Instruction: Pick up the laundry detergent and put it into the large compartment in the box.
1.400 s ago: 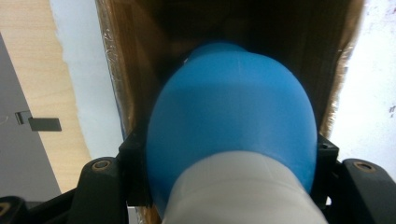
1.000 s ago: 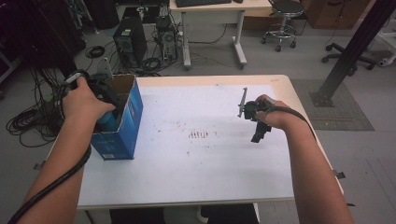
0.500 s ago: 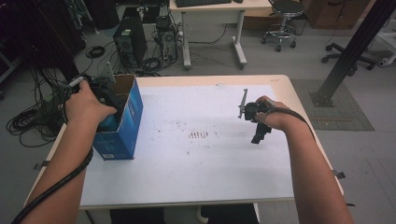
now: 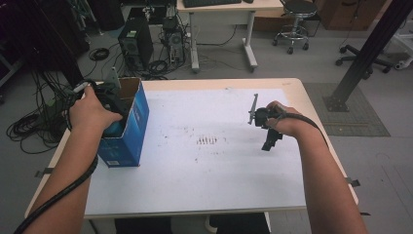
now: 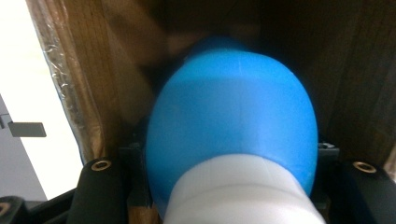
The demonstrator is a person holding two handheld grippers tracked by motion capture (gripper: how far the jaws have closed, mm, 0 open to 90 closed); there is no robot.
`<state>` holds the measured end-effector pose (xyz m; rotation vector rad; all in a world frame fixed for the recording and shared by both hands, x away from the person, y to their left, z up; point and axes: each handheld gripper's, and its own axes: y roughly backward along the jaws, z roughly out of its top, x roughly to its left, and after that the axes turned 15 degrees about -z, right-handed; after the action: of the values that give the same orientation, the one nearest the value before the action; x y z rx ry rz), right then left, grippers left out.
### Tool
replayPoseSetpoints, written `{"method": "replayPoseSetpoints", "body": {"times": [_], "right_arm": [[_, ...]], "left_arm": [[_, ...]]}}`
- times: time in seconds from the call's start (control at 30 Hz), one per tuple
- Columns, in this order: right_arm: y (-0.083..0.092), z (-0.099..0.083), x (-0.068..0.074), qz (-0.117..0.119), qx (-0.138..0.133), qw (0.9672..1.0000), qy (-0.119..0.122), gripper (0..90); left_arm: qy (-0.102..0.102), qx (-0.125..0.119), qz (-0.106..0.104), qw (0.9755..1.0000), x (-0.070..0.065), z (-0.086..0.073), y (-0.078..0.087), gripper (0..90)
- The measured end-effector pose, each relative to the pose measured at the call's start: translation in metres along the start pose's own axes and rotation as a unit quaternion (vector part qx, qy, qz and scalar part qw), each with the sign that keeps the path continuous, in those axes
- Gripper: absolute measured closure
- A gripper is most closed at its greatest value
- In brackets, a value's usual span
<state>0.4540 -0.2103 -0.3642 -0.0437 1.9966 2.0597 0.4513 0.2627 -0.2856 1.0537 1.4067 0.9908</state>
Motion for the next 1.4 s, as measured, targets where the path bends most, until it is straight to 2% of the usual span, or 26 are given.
{"method": "replayPoseSetpoints", "body": {"times": [0.47,0.67,0.93,1.2,1.4], "right_arm": [[0.002,-0.001,0.0,-0.001,0.0,1.0,-0.001,3.8],[0.001,-0.002,0.001,-0.001,-0.001,1.0,0.0,3.8],[0.0,-0.003,0.002,0.0,-0.004,1.0,-0.001,3.8],[0.0,-0.004,0.002,-0.001,-0.004,1.0,-0.003,3.8],[0.0,-0.004,0.002,-0.003,-0.006,1.0,-0.001,3.8]], "left_arm": [[-0.001,-0.003,0.0,1.0,-0.001,0.0,0.0,36.9],[-0.003,-0.01,0.0,1.0,-0.003,-0.002,0.003,30.9],[-0.005,-0.012,0.004,0.9999,-0.005,-0.003,0.004,29.8],[-0.005,-0.022,0.003,0.9997,-0.008,-0.005,0.011,28.5],[-0.007,-0.03,0.012,0.9995,-0.01,-0.008,0.019,24.2]]}}
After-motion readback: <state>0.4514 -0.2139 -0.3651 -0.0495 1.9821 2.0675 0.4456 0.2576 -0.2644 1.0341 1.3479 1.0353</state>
